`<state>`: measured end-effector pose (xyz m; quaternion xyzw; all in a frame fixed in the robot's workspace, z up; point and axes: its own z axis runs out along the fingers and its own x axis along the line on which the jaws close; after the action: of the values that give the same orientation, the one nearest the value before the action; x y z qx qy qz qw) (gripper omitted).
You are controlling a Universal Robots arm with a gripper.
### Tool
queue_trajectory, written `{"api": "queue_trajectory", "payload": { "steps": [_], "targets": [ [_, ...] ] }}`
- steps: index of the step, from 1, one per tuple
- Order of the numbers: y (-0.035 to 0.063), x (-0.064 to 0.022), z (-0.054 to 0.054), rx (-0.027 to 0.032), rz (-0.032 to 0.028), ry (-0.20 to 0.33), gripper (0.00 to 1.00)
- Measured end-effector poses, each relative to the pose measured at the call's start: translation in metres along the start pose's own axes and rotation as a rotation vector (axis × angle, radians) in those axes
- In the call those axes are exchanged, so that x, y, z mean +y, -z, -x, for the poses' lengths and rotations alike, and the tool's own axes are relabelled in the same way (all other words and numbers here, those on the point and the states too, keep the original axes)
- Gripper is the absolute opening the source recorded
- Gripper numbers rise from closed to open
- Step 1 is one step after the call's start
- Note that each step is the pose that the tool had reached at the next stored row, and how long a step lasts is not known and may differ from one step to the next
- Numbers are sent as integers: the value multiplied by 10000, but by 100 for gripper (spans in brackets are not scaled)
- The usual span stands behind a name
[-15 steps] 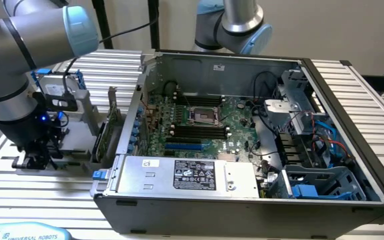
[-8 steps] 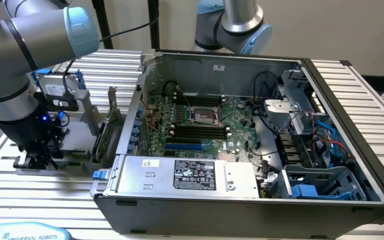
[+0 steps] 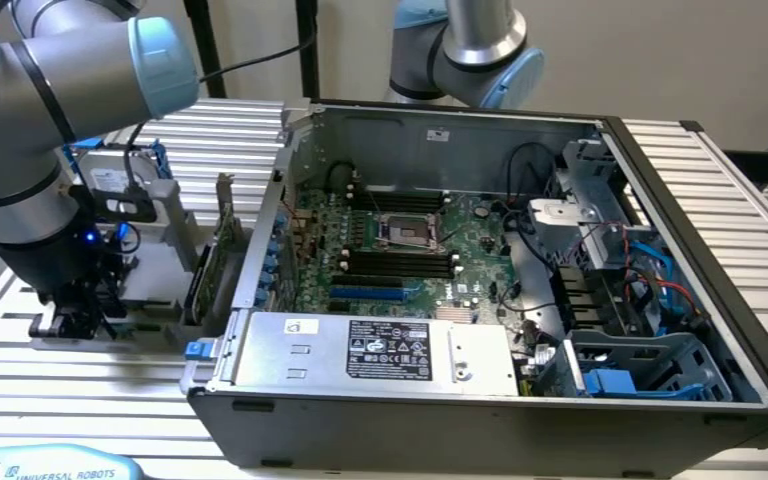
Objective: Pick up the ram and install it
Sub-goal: 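Pick up the ram and move it above insertion slot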
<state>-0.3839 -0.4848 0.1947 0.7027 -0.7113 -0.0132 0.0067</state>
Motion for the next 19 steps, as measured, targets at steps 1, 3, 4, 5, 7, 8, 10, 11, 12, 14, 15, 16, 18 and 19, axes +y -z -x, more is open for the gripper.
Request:
{"api": "queue_trajectory", "payload": {
  "steps": [1, 3, 4, 5, 7, 8, 10, 11, 12, 14, 15, 16, 18, 19],
  "targets": [
    [-1, 0, 0, 3, 6, 0, 36],
    [-1, 0, 0, 13, 14, 1, 36],
    [-2, 0, 0, 16, 14, 1, 35],
    [-2, 0, 0, 19, 15, 1, 35],
    [-2, -1, 0, 22, 16, 1, 27],
    [-2, 0, -1, 23, 17, 1, 27],
    [-2, 0, -1, 25, 18, 1, 25],
    [-2, 0, 0, 23, 17, 1, 25],
    [-2, 0, 0, 23, 17, 0, 25],
    [-2, 0, 0, 23, 18, 0, 18],
    [-2, 0, 0, 23, 17, 0, 18],
    [-2, 0, -1, 23, 17, 0, 18],
    [-2, 0, -6, 23, 18, 1, 16],
    [-3, 0, -11, 21, 17, 0, 13]
  ]
}}
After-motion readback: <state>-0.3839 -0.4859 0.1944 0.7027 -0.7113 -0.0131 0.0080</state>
